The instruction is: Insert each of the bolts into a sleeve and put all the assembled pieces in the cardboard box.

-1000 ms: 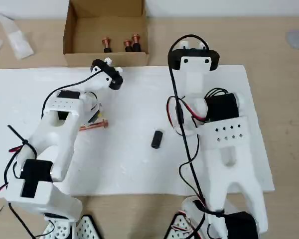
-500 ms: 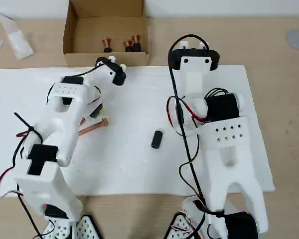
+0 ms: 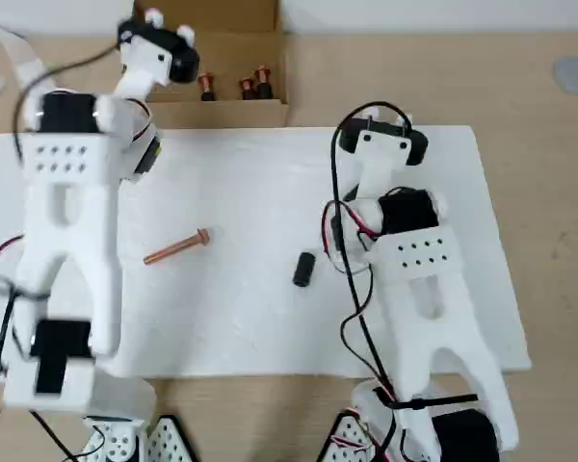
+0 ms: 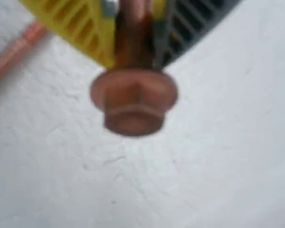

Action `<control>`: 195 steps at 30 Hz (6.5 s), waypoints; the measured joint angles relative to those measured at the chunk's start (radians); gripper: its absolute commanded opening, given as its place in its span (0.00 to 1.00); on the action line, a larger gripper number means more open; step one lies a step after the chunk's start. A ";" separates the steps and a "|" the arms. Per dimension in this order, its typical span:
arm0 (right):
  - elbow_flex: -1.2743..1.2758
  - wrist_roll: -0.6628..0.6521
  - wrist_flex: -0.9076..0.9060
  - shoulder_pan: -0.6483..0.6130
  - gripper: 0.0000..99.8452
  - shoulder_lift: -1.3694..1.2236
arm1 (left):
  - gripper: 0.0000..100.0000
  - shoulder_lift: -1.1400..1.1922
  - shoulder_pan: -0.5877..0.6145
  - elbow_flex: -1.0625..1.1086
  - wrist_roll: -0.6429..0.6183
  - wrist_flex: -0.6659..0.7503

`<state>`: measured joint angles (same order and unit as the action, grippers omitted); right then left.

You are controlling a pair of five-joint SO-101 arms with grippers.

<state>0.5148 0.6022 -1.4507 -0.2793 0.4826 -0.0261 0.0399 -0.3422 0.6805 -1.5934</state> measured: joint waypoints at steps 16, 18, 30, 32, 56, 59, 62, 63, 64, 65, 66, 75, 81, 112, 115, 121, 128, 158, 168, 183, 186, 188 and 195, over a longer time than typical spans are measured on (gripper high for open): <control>0.199 0.146 0.247 -0.181 0.19 0.000 | 0.01 -0.572 -0.025 0.245 -0.146 -0.078; 0.209 0.146 0.256 -0.181 0.19 0.000 | 0.01 -0.608 -0.025 0.287 -0.146 -0.078; 0.293 0.147 0.399 -0.181 0.19 -0.147 | 0.01 -0.671 -0.025 0.341 -0.155 -0.081; 0.293 0.147 0.433 -0.183 0.19 -0.199 | 0.01 -0.671 -0.025 0.341 -0.155 -0.083; 0.275 0.149 0.463 -0.172 0.01 -0.316 | 0.01 -0.671 -0.025 0.341 -0.180 -0.084; 0.199 0.149 0.388 -0.172 0.01 -0.344 | 0.01 -0.671 -0.025 0.319 -0.247 -0.084; 0.068 0.146 0.301 -0.190 0.01 -0.341 | 0.01 -0.687 -0.025 0.238 -0.365 -0.084; 0.017 0.146 0.273 -0.181 0.01 -0.321 | 0.01 -0.701 -0.025 0.209 -0.407 -0.084; -0.032 0.146 0.238 -0.178 0.01 -0.299 | 0.01 -0.720 -0.025 0.184 -0.443 -0.084; -0.078 0.140 0.212 -0.181 0.01 -0.269 | 0.01 -0.740 -0.025 0.166 -0.471 -0.080; -0.123 0.123 0.193 -0.187 0.01 -0.233 | 0.01 -0.761 -0.025 0.155 -0.493 -0.072; -0.206 -0.158 0.141 -0.187 0.01 0.262 | 0.01 -0.994 -0.025 0.256 -0.618 0.121; 0.114 -0.293 0.215 -0.187 0.01 0.637 | 0.01 -1.074 -0.025 0.583 -0.621 0.365; 1.172 -0.531 1.227 -0.526 0.01 1.320 | 0.01 -1.171 -0.404 1.048 -0.827 0.864; 1.172 -0.531 1.227 -0.523 0.01 1.320 | 0.01 -1.201 -0.404 1.048 -0.830 0.810; 1.172 -0.531 1.227 -0.496 0.01 1.320 | 0.01 -1.223 -0.404 1.048 -0.848 0.741; 1.172 -0.531 1.227 -0.496 0.01 1.320 | 0.01 -1.223 -0.408 1.048 -0.884 0.727; 1.175 -0.491 1.227 -0.489 0.01 1.320 | 0.01 -1.224 -0.476 1.212 -0.787 0.913; 1.175 -0.491 1.226 -0.493 0.01 1.318 | 0.01 -1.241 -0.477 1.221 -0.761 0.862; 1.175 -0.489 1.224 -0.489 0.01 1.321 | 0.12 -1.229 -0.557 1.099 -0.690 0.583; 1.175 -0.488 1.160 -0.483 0.01 1.323 | 0.16 -1.232 -0.560 1.053 -0.700 0.520; 1.175 -0.489 1.119 -0.489 0.01 1.323 | 0.17 -1.227 -0.572 1.016 -0.698 0.465; 1.175 -0.485 1.097 -0.454 0.01 1.323 | 0.16 -1.145 -0.569 0.842 -0.713 0.302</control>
<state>1.6901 0.1174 -0.3537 -0.7334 1.8052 -1.1707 -0.5294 0.5002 -0.0330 -1.2912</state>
